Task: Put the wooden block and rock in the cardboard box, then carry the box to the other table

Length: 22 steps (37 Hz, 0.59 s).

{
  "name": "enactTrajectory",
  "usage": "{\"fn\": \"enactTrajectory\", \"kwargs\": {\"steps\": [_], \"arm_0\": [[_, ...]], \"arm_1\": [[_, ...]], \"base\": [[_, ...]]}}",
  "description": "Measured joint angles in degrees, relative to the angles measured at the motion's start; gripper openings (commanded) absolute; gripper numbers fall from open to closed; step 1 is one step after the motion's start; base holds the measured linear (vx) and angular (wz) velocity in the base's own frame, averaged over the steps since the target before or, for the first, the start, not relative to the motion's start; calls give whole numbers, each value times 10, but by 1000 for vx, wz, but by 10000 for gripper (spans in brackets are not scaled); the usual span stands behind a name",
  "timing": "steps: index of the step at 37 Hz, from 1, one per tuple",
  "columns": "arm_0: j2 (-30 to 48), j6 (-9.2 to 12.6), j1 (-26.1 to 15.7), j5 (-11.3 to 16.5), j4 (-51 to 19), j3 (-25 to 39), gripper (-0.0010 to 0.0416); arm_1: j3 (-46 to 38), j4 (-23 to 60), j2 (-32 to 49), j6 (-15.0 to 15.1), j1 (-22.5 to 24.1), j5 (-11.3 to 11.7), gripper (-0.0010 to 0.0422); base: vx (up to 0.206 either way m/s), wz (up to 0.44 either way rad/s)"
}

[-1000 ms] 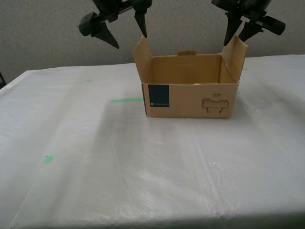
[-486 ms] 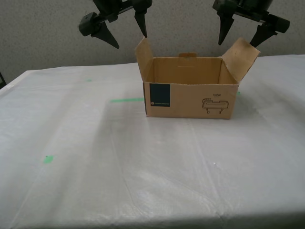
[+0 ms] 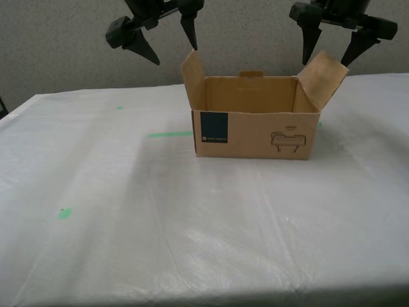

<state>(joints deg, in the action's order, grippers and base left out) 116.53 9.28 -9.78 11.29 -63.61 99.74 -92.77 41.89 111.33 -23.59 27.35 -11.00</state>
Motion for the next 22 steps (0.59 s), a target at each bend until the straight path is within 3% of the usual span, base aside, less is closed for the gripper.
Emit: {"fn": "enactTrajectory", "kwargs": {"steps": [22], "arm_0": [[-26,-2,0,-1,-12,0,394]], "arm_1": [[0,-1,0,-3,0,0,396]], "base": [[0,0]]}}
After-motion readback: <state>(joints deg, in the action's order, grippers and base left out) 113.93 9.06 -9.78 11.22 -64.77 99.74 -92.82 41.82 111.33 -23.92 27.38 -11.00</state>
